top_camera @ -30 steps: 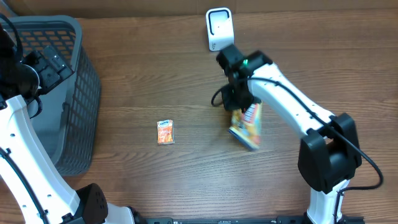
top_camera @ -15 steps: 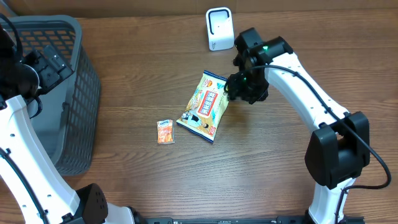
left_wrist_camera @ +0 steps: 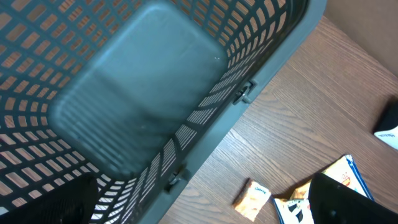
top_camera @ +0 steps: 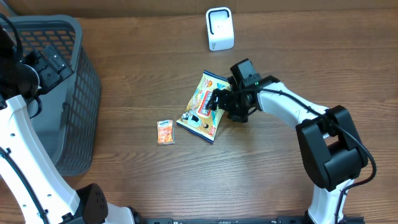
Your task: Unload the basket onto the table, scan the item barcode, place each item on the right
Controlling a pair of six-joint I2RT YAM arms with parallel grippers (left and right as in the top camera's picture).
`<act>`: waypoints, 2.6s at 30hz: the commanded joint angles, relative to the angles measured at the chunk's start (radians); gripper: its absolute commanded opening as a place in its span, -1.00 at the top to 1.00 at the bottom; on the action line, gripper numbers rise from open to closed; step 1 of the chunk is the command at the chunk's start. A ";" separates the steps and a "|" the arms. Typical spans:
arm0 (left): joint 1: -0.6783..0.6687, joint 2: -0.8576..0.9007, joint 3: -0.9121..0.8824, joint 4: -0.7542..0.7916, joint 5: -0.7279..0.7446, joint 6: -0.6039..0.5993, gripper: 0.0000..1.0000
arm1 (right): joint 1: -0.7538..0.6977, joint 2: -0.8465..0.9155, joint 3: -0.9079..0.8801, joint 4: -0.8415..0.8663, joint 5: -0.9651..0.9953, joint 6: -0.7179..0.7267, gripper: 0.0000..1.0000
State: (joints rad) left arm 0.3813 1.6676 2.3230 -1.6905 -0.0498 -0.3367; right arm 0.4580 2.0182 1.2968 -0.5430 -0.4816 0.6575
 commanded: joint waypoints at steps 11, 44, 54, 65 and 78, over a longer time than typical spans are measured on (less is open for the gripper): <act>-0.002 0.000 -0.002 0.001 -0.010 0.012 -0.99 | 0.084 0.005 -0.041 0.045 0.260 0.130 0.93; -0.002 0.000 -0.002 0.001 -0.010 0.012 -1.00 | 0.124 -0.126 0.214 -0.825 0.829 -0.090 0.93; -0.002 0.000 -0.002 0.001 -0.010 0.012 -1.00 | 0.211 -0.126 0.255 -0.815 0.830 -0.111 0.86; -0.002 0.000 -0.002 0.001 -0.010 0.012 -0.99 | 0.179 -0.125 0.454 -0.922 0.839 -0.109 -0.90; -0.002 0.000 -0.002 0.001 -0.010 0.012 -1.00 | -0.090 -0.105 0.137 -0.567 0.385 -0.220 -0.85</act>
State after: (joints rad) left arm 0.3813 1.6676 2.3230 -1.6905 -0.0502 -0.3367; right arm 0.3882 1.8977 1.5063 -1.1522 0.1143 0.4908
